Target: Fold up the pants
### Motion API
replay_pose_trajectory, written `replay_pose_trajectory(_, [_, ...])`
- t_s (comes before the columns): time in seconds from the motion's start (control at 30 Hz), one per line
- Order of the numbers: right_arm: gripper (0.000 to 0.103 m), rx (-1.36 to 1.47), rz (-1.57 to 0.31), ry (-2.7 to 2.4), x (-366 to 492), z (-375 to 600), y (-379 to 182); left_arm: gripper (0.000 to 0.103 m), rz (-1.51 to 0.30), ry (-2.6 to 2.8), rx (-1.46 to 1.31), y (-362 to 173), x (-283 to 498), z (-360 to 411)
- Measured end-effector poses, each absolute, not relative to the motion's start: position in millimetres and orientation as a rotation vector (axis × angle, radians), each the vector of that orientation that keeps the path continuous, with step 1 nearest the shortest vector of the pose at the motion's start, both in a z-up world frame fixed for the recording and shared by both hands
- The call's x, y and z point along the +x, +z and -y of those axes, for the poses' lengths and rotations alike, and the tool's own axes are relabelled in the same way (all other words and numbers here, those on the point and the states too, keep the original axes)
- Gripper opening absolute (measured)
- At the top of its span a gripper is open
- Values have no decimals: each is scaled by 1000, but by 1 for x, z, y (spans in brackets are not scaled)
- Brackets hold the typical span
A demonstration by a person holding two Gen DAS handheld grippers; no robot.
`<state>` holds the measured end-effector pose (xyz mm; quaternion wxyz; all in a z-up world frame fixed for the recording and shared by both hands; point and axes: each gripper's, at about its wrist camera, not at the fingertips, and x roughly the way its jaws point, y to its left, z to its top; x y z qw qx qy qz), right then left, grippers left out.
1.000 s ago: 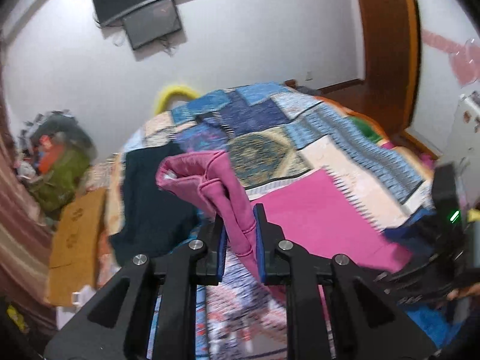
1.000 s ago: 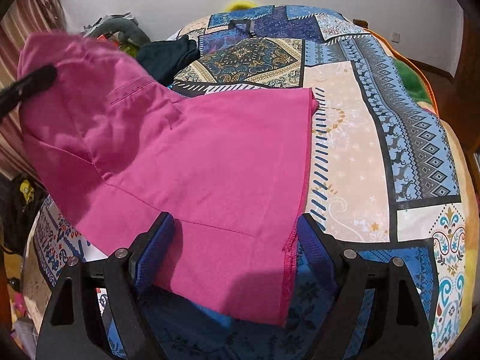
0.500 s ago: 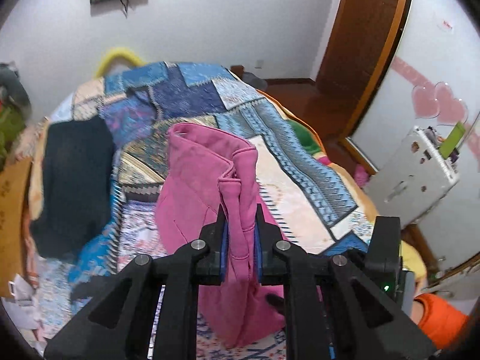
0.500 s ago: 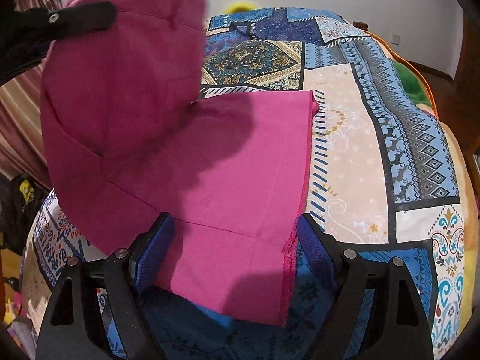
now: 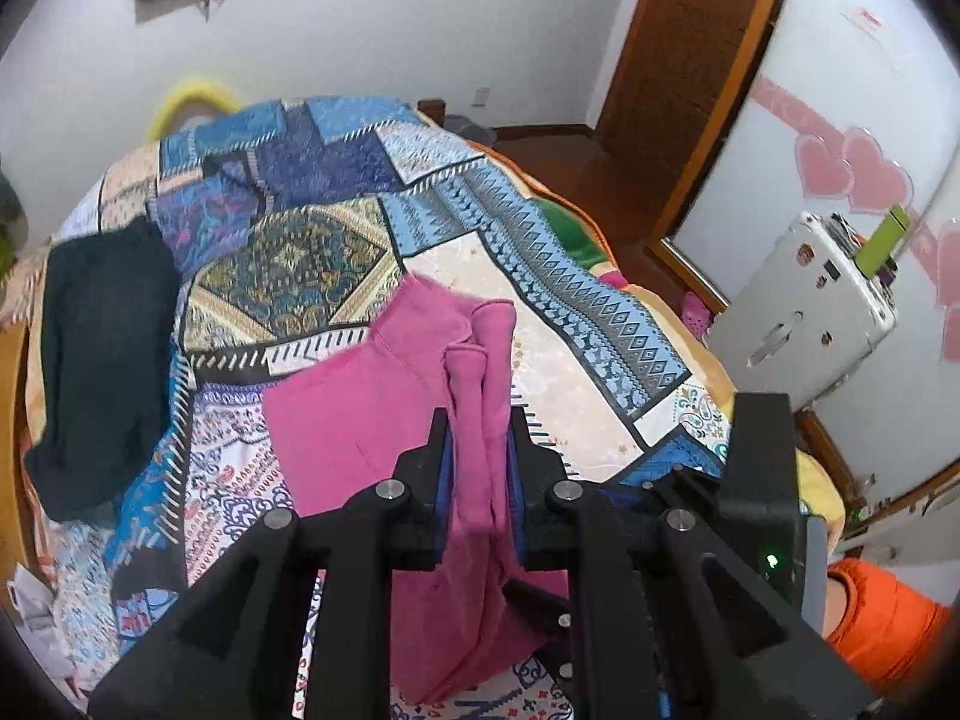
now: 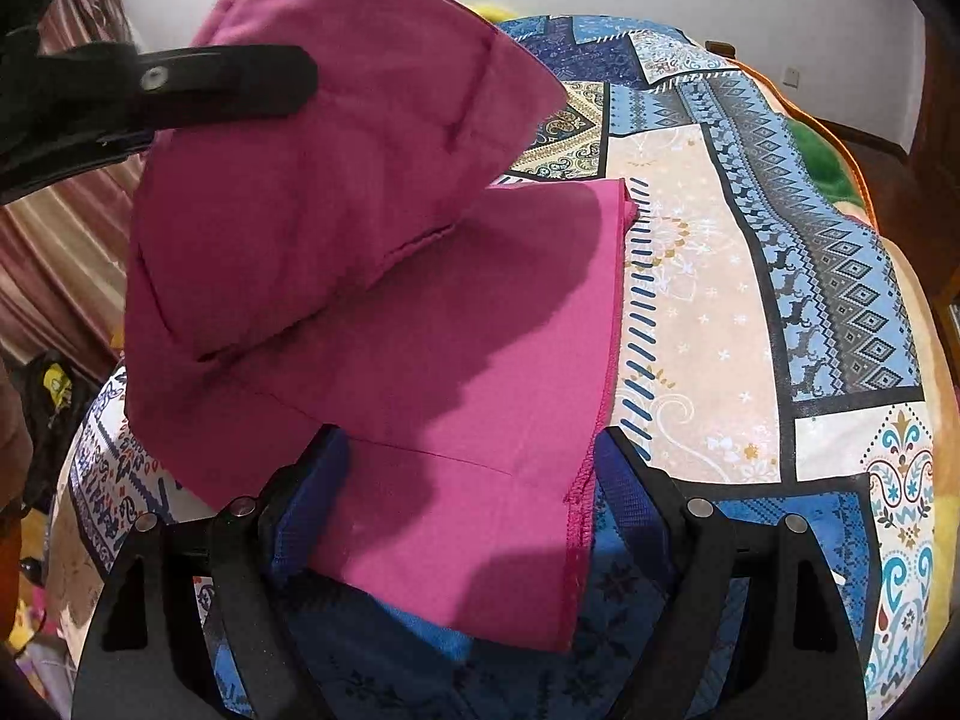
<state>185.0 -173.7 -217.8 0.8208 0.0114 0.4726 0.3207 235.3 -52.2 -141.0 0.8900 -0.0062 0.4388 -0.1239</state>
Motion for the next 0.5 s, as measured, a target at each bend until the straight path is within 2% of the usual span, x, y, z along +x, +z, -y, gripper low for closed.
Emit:
replay_pose_trajectory(0.1, [81, 29, -1006, 684, 185, 175, -218, 15, -866, -248, 31, -131, 226, 53])
replay_pose_trajectory(0.3, [81, 17, -1003, 679, 182, 177, -217, 24, -844, -190, 53, -121, 237, 30])
replay_pose_trajectory(0.37, [81, 14, -1001, 682, 180, 181, -216, 31, -872, -186, 50, -125, 248, 19])
replay_pose_trajectory(0.43, [81, 23, -1000, 679, 177, 187, -214, 44, -906, -178, 51, -132, 262, 7])
replay_pose_trajectory(0.5, [81, 34, -1002, 671, 178, 192, -214, 49, -934, -152, 73, -139, 275, -2])
